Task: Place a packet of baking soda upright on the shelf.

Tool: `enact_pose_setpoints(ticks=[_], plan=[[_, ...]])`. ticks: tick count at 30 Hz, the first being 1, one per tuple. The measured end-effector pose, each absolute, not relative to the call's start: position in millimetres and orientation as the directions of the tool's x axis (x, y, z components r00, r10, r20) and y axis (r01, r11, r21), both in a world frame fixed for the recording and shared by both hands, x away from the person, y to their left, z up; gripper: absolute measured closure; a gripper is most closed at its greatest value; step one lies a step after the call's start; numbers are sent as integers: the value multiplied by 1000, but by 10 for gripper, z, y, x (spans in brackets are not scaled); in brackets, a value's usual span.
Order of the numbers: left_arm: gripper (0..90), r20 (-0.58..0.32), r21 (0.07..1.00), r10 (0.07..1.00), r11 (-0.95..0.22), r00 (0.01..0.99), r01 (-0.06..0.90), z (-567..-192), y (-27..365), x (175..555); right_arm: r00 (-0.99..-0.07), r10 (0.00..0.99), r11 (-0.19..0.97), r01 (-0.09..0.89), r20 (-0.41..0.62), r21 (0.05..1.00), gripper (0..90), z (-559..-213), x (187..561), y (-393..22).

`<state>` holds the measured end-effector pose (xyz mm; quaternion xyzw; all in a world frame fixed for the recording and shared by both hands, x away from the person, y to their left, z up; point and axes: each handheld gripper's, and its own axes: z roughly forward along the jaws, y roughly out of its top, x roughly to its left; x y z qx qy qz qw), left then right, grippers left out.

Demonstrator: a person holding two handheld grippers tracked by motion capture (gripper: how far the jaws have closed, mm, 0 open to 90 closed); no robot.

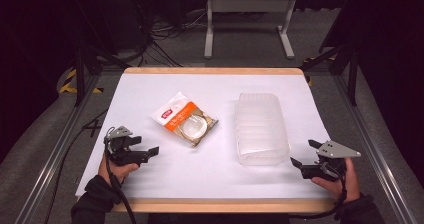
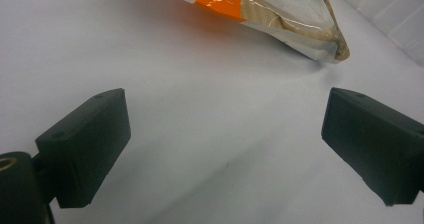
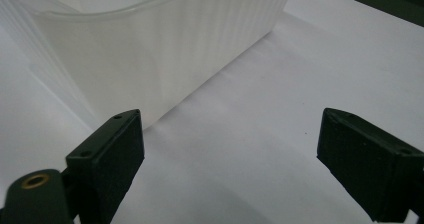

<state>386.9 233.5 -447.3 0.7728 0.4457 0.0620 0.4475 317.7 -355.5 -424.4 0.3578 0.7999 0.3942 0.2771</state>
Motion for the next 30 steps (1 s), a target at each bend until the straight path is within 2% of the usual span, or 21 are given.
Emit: enact_pose_setpoints(ticks=[5, 9, 21, 27, 30], plan=[[65, -301, 740, 751, -205, 588, 640, -4483, 2222, 3981, -594, 787, 440, 352, -166, 826, 123, -4246, 3181, -3538], [71, -362, 732, 727, -166, 584, 661, -4481, 2149, 4125, -594, 786, 441, 348, -169, 827, 124, -4243, 3180, -3534], [72, -441, 714, 680, -130, 586, 688, -4494, 1924, 4448, -597, 784, 444, 344, -173, 827, 123, -4239, 3180, -3527], [72, -515, 694, 651, -65, 557, 717, -4509, 1862, 4636, -596, 785, 442, 345, -170, 828, 123, -4242, 3181, -3534], [77, -515, 704, 653, -47, 555, 708, -4518, 1825, 4688, -595, 786, 438, 348, -166, 829, 123, -4246, 3182, -3538]])
